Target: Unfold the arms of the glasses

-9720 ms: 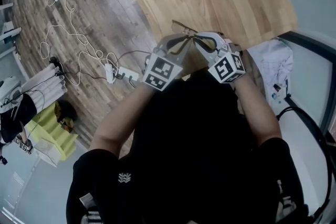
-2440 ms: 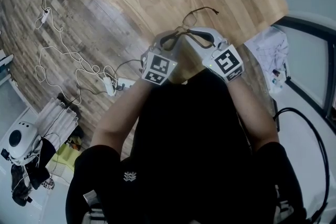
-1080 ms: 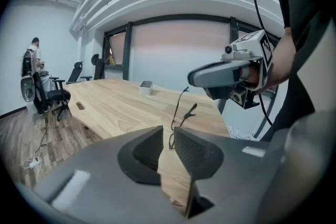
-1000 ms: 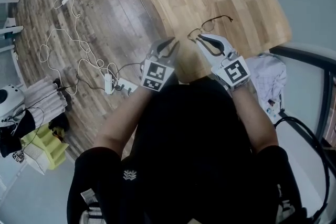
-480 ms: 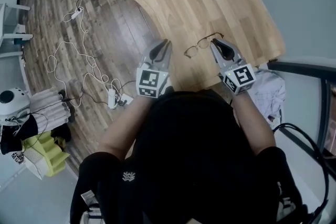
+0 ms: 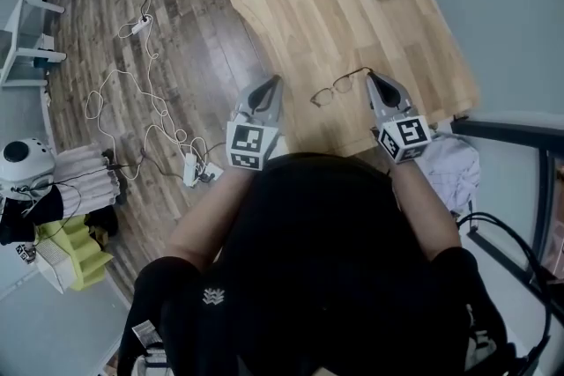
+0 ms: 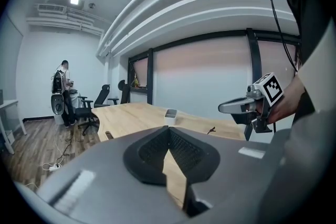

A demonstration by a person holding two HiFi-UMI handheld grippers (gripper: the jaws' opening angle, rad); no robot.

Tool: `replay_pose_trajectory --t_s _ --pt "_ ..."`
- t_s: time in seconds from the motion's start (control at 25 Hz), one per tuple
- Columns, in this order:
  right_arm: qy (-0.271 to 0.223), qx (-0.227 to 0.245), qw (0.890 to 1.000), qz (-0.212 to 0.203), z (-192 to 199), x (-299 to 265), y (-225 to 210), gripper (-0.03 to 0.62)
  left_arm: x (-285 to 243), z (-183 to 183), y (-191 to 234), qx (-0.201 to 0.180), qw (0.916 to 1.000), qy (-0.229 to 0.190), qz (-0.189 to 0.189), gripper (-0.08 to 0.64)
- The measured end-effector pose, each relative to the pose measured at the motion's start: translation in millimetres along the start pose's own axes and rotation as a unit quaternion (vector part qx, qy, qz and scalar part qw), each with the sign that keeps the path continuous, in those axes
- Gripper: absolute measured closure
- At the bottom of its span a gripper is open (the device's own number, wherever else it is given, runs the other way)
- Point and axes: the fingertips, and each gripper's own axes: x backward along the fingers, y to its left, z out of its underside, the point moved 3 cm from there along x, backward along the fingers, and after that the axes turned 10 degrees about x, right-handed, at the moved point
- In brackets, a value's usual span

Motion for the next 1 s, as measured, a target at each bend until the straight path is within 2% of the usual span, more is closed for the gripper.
replay_pose_trajectory --t_s 0.4,0.8,1.0 --pt "-0.006 0.016 1.000 -0.003 -5 2 -5 0.592 -1 -3 -8 -0.010 0.9999 0.001 -0.005 0.554" --pt "-0.020 0.019 1.000 -0.007 -9 5 -10 0.592 -1 -10 -33 -0.067 0.9977 0.000 0.008 0.554" --pt "-0.023 0.017 1.000 -0.012 -4 2 -15 0.592 -8 -5 -40 -0.070 0.9974 0.008 0.013 0.554"
